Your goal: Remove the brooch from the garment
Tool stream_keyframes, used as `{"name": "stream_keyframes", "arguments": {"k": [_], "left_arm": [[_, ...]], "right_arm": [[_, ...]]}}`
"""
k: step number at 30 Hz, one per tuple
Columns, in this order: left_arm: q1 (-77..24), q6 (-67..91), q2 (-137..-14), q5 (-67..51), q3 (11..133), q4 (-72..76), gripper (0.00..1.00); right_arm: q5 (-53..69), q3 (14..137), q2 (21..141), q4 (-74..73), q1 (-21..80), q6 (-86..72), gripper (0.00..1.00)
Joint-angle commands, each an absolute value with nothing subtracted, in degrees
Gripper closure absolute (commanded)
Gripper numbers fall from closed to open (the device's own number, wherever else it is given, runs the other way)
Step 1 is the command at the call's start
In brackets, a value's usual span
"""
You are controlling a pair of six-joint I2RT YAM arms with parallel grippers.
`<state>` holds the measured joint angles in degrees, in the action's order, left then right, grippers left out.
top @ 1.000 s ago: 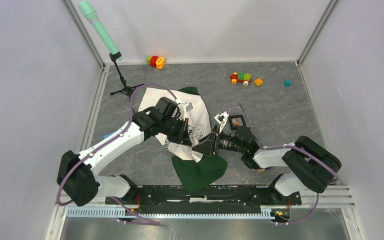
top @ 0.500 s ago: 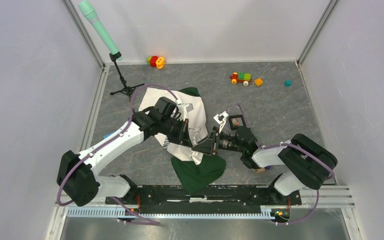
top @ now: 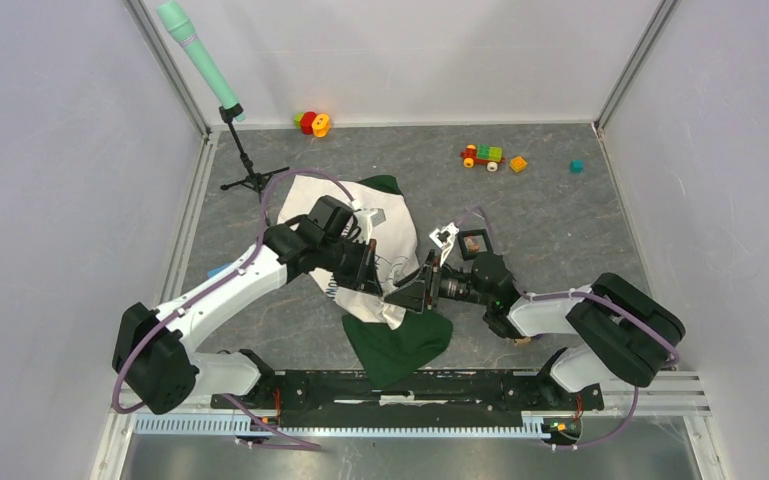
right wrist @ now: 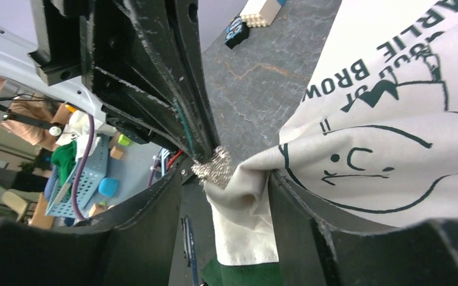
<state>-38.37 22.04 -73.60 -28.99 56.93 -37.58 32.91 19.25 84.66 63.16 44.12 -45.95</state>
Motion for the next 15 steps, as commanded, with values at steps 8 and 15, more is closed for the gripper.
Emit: {"name": "stream_keyframes", "arguments": {"k": [8,15], "left_arm": [[-38.32,26.22,-66.06,-14.45,55.97,-29.87,0.98],[-38.20,29.13,-63.06,-9.82,54.77,-23.62,0.98]], "right_arm": [[30.79,19.40,81.99,60.51,43.99,-41.30,0.38],[29.48,19.37,79.54,56.77,43.95,-39.40,0.34]]}}
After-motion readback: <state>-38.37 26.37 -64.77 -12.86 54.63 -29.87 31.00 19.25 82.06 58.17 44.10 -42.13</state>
